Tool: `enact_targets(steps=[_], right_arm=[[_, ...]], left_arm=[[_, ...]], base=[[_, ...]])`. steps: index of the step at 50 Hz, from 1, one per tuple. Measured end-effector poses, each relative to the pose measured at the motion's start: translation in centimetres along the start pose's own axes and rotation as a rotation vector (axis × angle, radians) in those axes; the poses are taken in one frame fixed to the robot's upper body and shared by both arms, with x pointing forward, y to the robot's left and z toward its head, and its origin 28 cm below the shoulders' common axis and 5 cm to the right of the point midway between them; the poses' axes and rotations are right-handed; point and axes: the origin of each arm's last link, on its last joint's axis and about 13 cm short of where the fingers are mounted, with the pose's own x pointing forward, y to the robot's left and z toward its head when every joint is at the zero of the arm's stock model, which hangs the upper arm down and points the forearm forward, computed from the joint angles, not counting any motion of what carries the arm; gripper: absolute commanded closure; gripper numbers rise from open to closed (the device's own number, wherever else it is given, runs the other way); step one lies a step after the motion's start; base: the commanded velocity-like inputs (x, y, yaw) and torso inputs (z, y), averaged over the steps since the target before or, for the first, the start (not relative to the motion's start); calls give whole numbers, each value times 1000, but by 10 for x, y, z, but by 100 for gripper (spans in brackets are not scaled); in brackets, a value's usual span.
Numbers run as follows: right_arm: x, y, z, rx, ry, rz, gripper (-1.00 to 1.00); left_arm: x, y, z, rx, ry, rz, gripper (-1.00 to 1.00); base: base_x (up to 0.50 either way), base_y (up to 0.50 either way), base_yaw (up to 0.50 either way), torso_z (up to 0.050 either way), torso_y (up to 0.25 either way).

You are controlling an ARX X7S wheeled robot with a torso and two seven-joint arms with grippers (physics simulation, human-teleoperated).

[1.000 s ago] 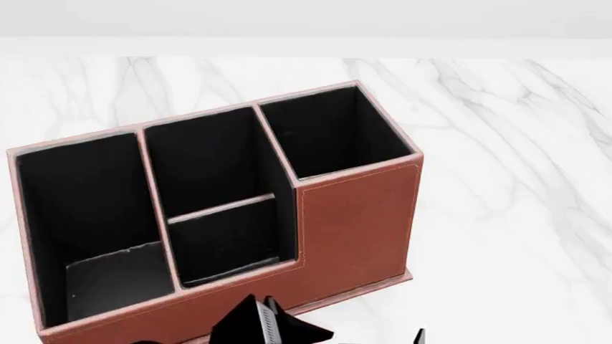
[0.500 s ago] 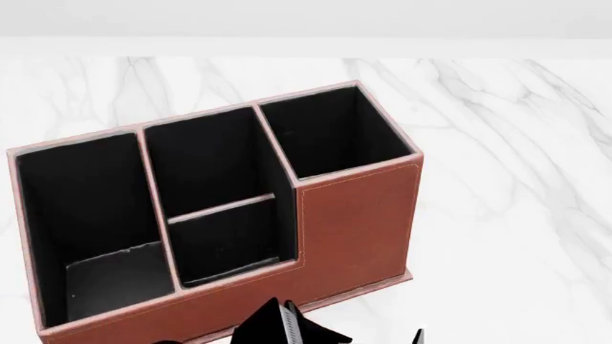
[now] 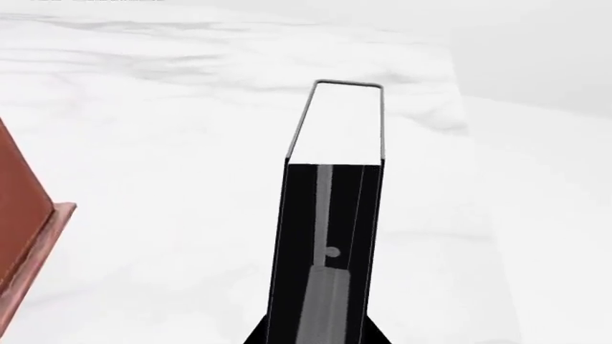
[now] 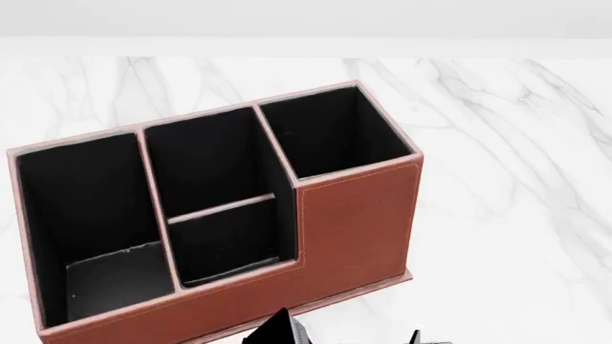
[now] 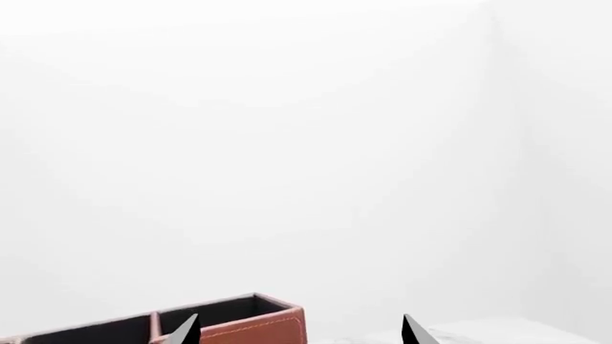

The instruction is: Pick up the book and place it in the back compartment of the caddy.

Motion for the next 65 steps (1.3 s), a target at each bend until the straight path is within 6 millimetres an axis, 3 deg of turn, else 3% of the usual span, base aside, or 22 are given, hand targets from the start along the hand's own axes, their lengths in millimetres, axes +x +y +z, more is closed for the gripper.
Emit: enact_targets(steps=[26, 43, 65], right_arm=[[-1, 0, 0, -2, -2, 0, -100], [-1, -1, 1, -5, -6, -7, -100], [0, -1, 0, -7, -6, -11, -100]], left_arm=[[-1, 0, 3, 53, 20, 13, 100], [-35, 1, 10, 110, 79, 116, 100], [-81, -8, 38, 189, 71, 233, 100]], base=[[0, 0, 0, 0, 0], [0, 0, 0, 0, 0], [0, 0, 0, 0, 1]])
